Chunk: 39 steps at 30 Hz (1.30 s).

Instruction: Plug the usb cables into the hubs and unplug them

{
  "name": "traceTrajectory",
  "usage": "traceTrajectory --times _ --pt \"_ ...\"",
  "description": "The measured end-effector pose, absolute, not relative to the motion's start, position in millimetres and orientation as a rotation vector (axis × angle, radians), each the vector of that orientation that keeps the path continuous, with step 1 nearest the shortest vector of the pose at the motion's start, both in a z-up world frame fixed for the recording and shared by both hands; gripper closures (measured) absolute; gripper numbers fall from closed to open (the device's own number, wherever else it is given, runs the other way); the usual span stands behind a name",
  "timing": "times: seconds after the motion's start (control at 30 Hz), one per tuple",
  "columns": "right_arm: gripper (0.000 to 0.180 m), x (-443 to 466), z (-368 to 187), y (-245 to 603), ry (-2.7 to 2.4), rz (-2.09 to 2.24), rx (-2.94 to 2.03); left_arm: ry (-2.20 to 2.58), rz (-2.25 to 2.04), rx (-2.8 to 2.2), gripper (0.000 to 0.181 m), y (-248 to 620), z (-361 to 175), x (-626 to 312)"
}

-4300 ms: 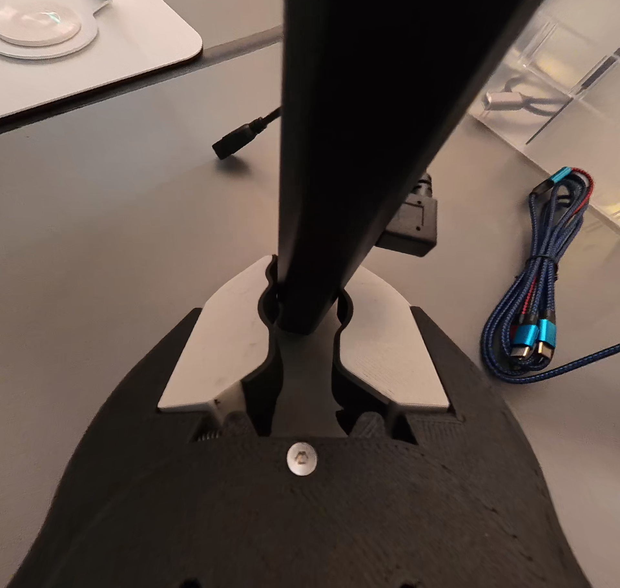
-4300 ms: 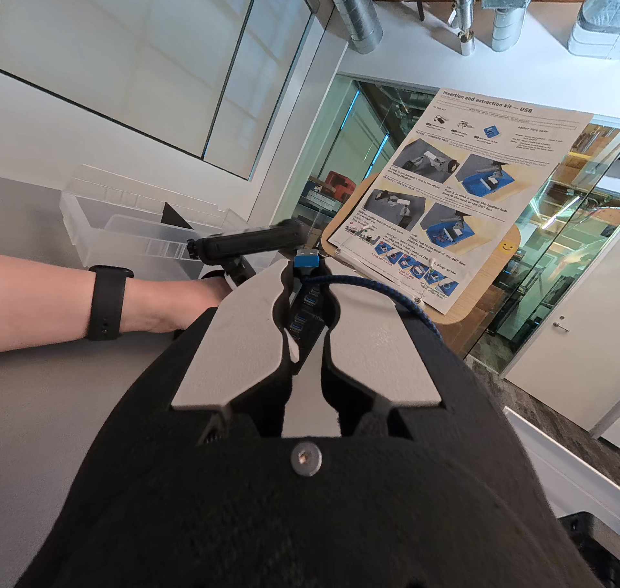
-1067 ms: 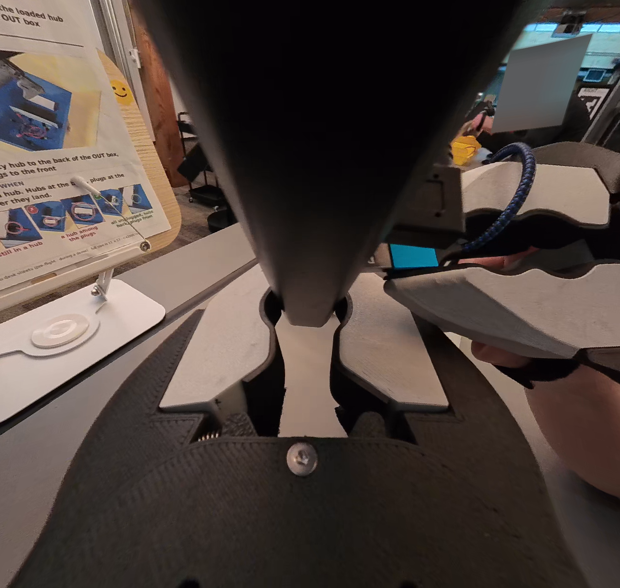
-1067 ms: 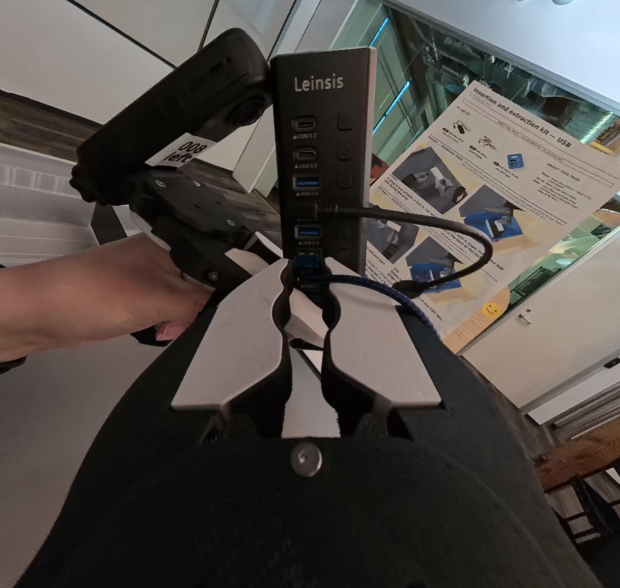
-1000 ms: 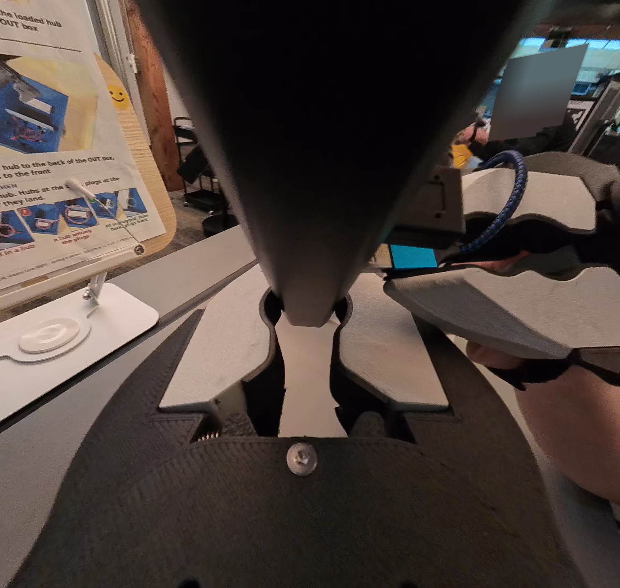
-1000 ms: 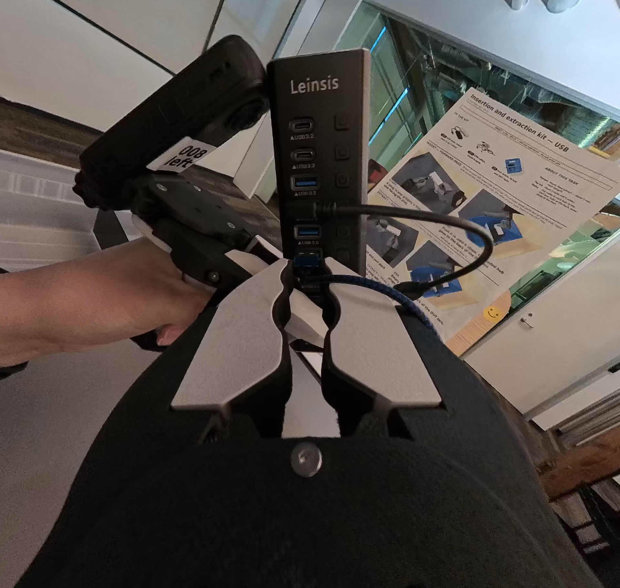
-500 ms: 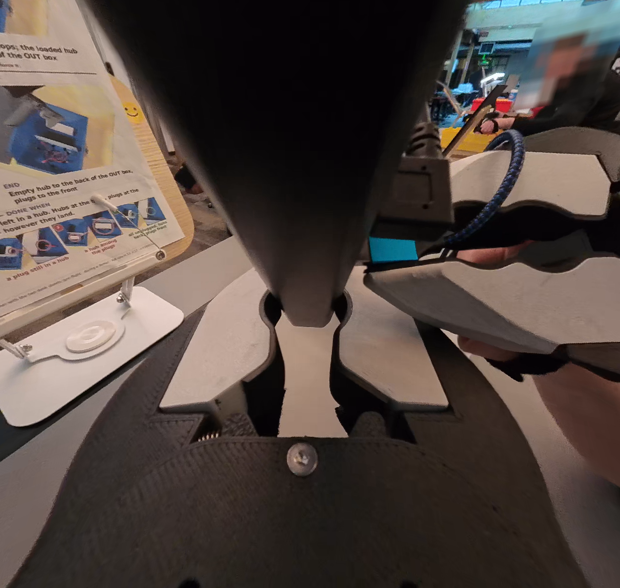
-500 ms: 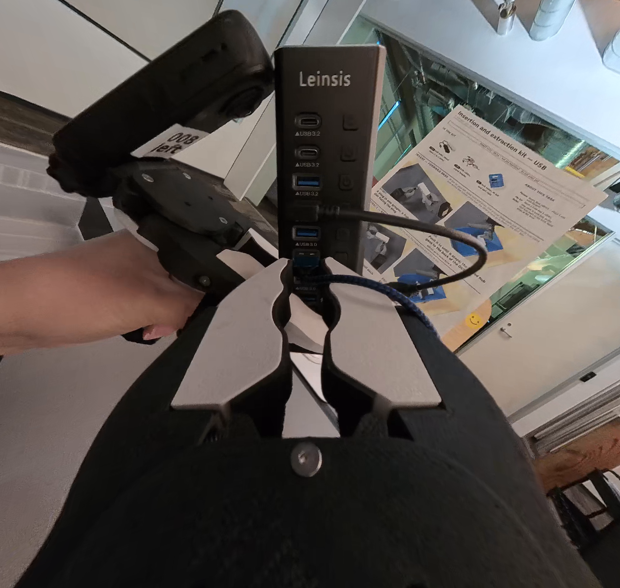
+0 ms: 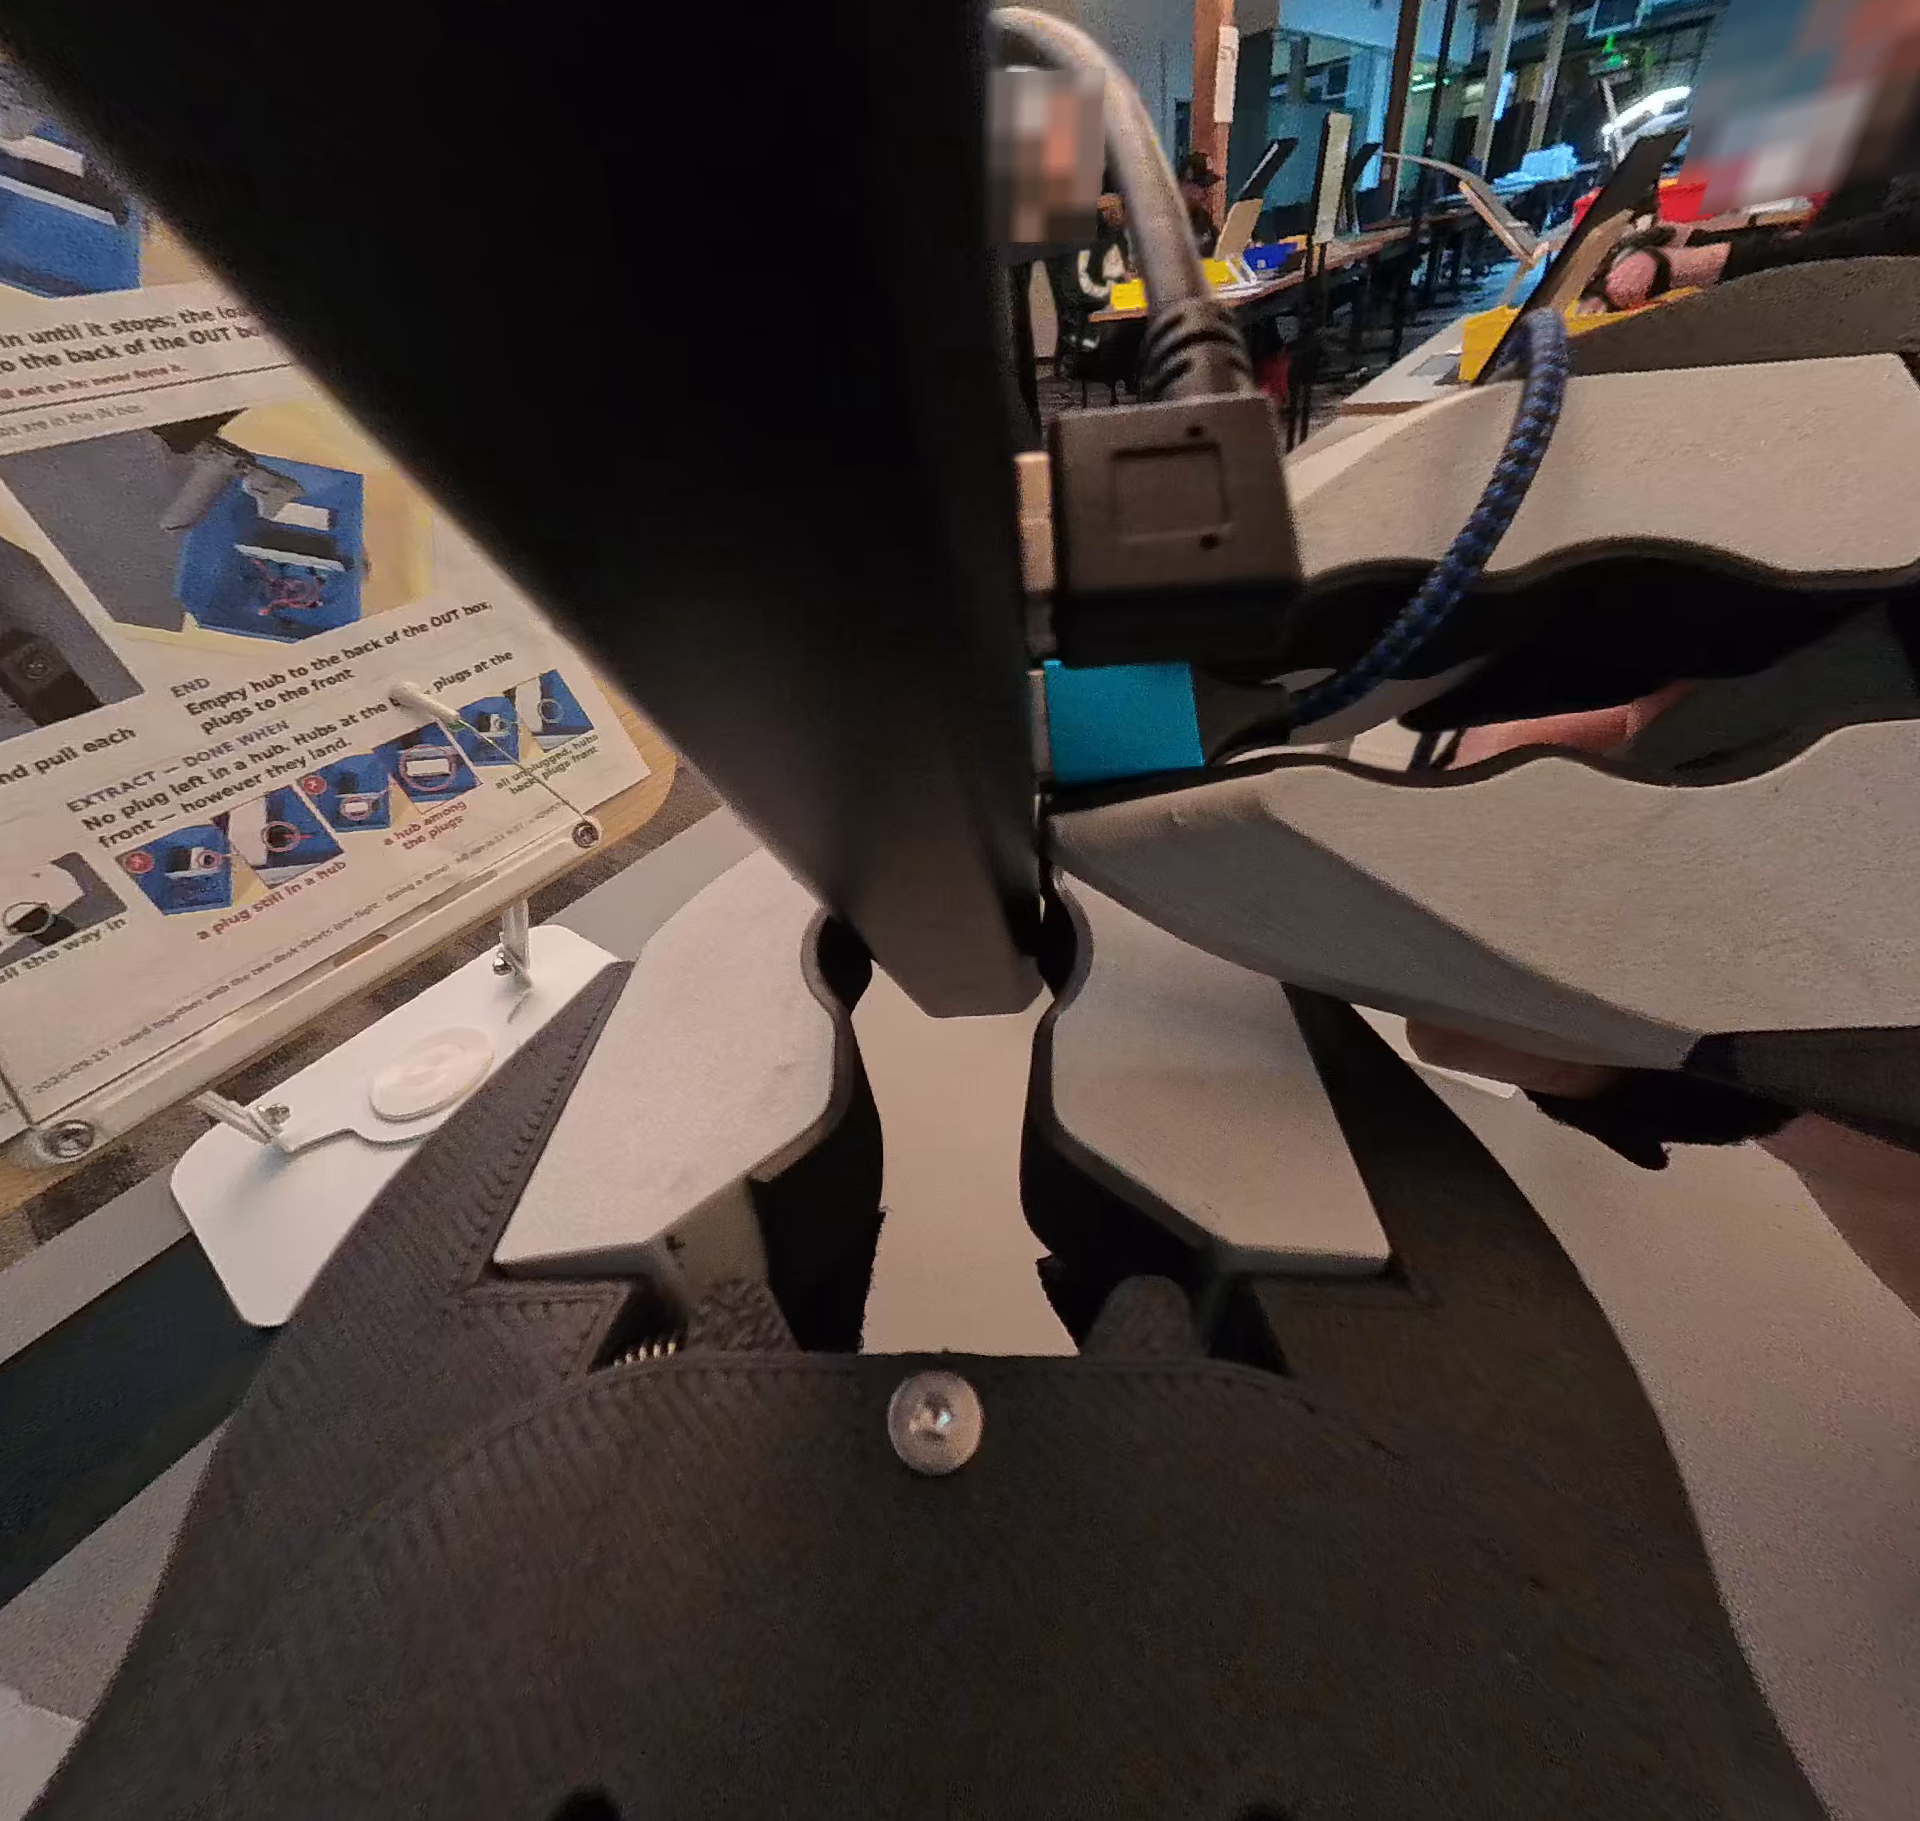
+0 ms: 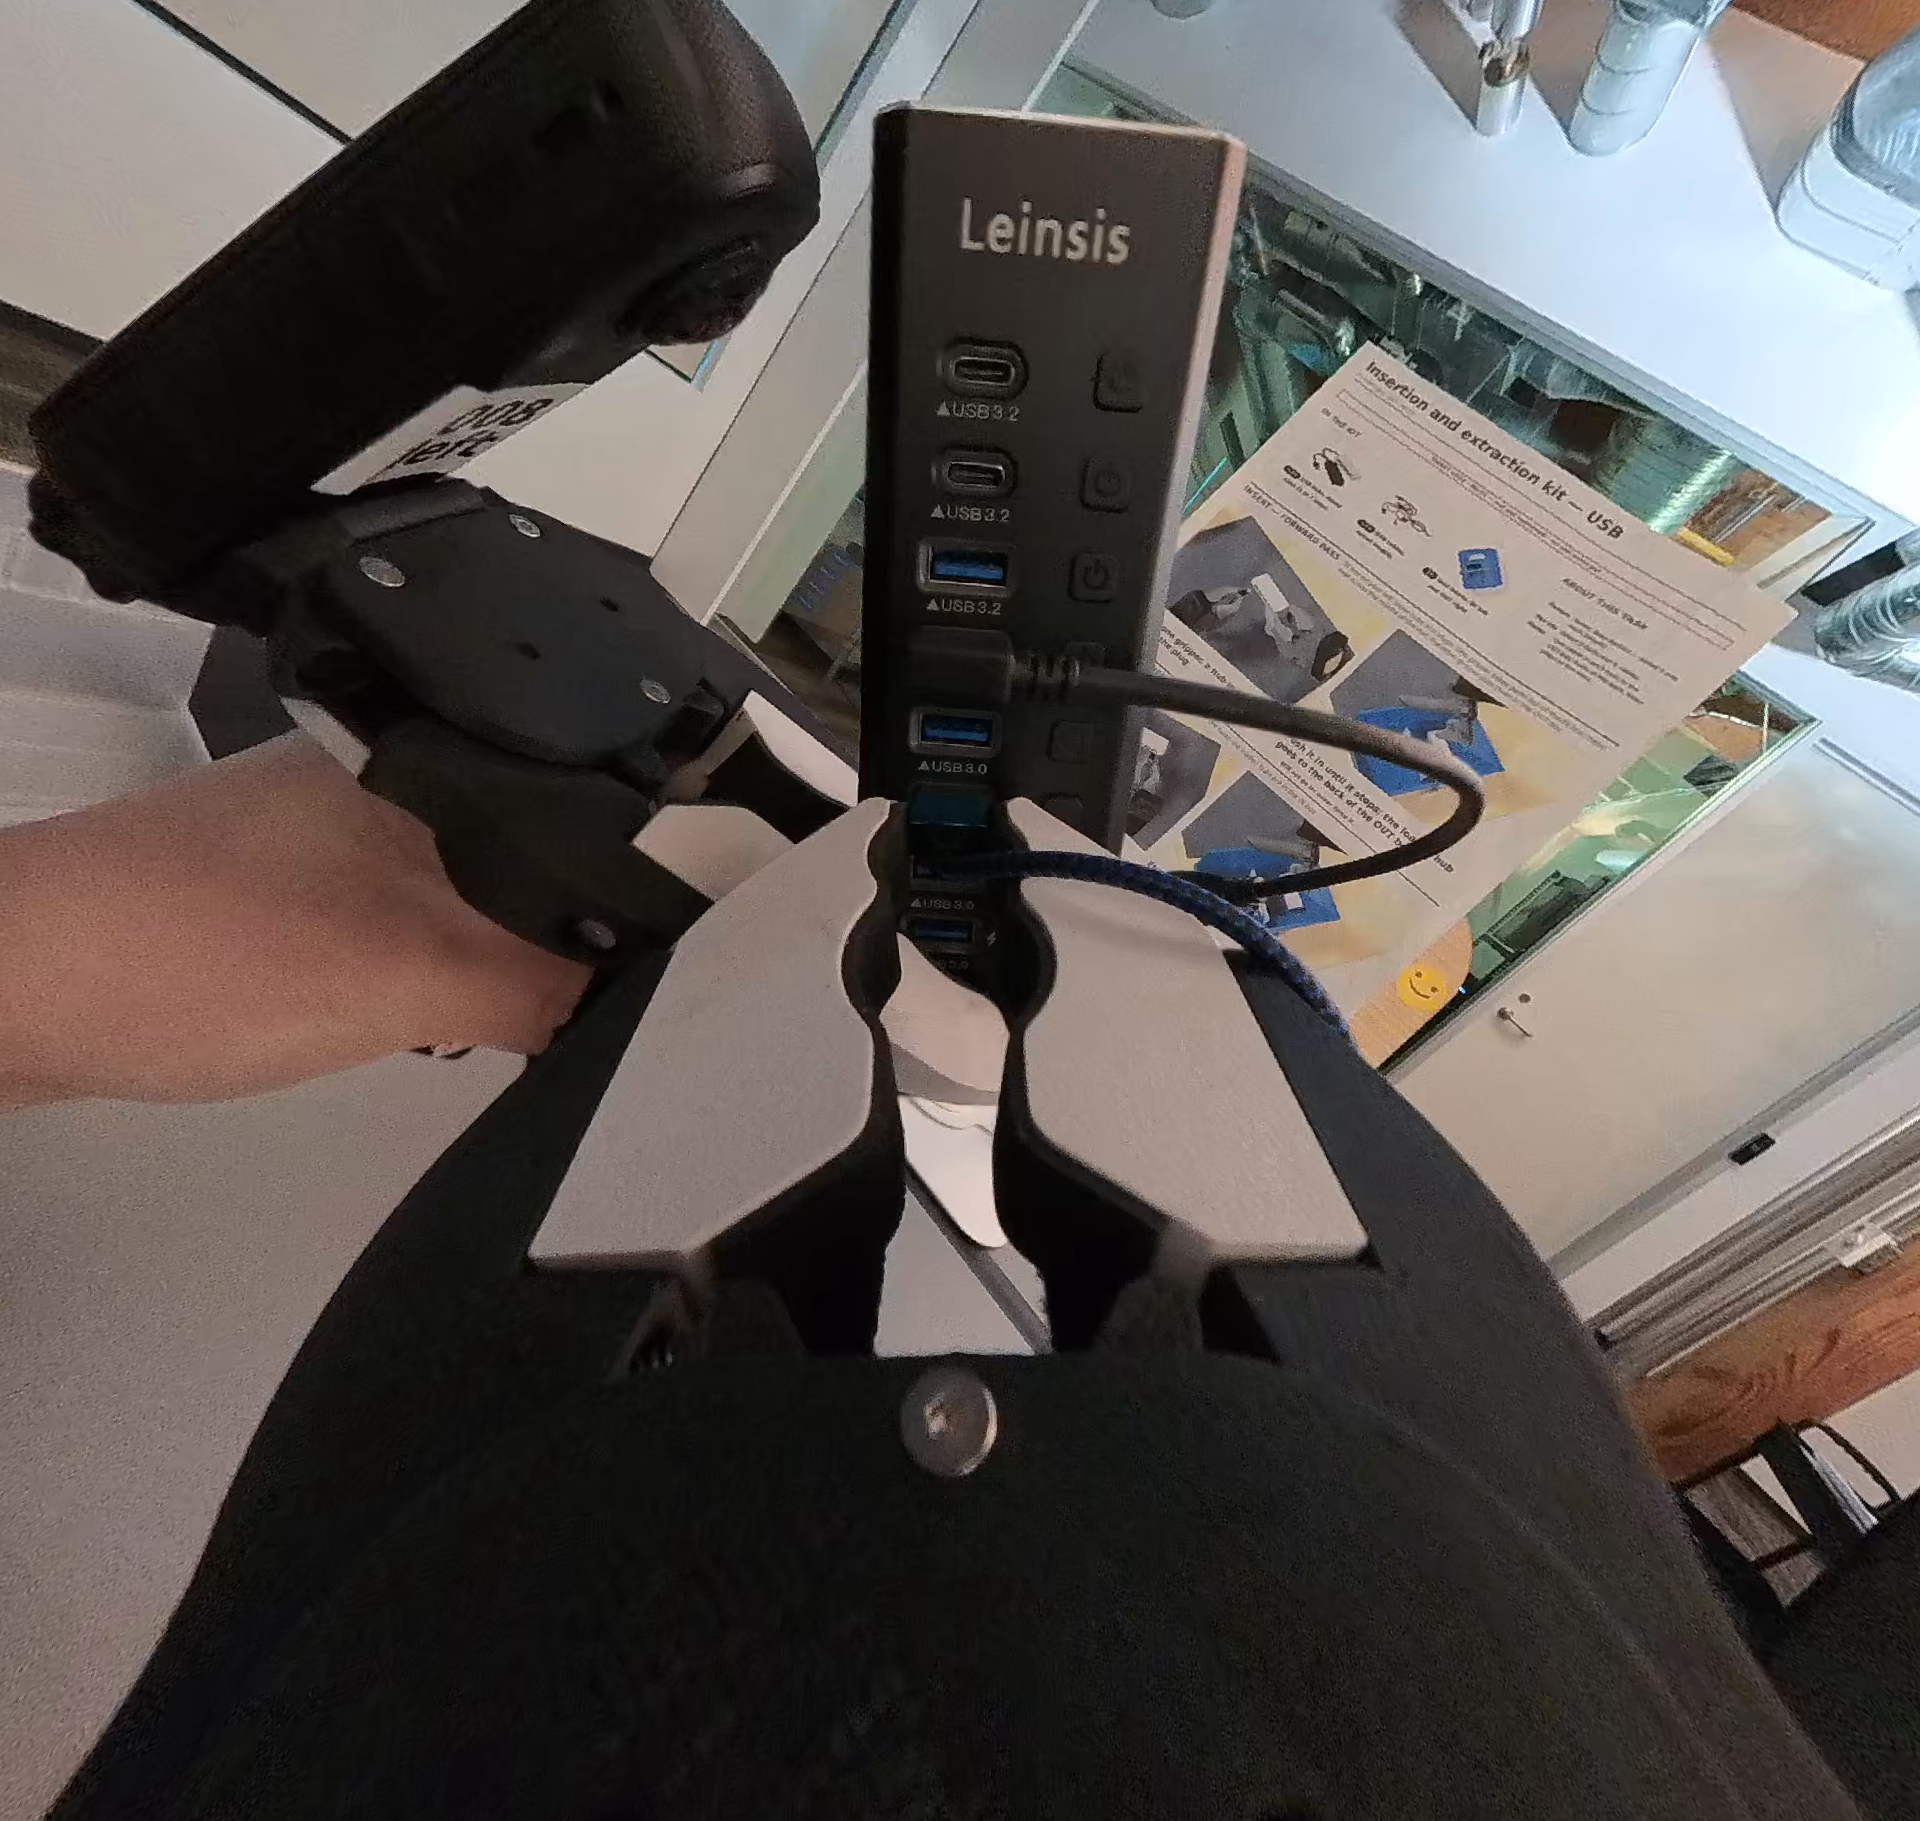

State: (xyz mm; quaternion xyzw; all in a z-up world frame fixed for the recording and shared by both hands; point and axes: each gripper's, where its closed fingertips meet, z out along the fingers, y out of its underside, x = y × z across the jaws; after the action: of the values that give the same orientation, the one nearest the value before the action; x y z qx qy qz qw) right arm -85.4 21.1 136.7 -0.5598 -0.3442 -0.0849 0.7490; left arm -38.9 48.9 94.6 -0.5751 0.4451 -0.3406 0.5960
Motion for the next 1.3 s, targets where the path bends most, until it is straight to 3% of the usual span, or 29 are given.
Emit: traceTrajectory --times 0.3,1.3 --pt "0.165 -89.1 139.2 20.0 -0.769 -0.204 -1.194 0.914 -0.989 -1.374 0.153 52.5 101.1 -43.4" --pt "0.166 -88.4 136.2 21.4 -0.802 -0.174 -1.171 0.973 -0.935 -1.408 0.153 52.6 94.4 -43.0"
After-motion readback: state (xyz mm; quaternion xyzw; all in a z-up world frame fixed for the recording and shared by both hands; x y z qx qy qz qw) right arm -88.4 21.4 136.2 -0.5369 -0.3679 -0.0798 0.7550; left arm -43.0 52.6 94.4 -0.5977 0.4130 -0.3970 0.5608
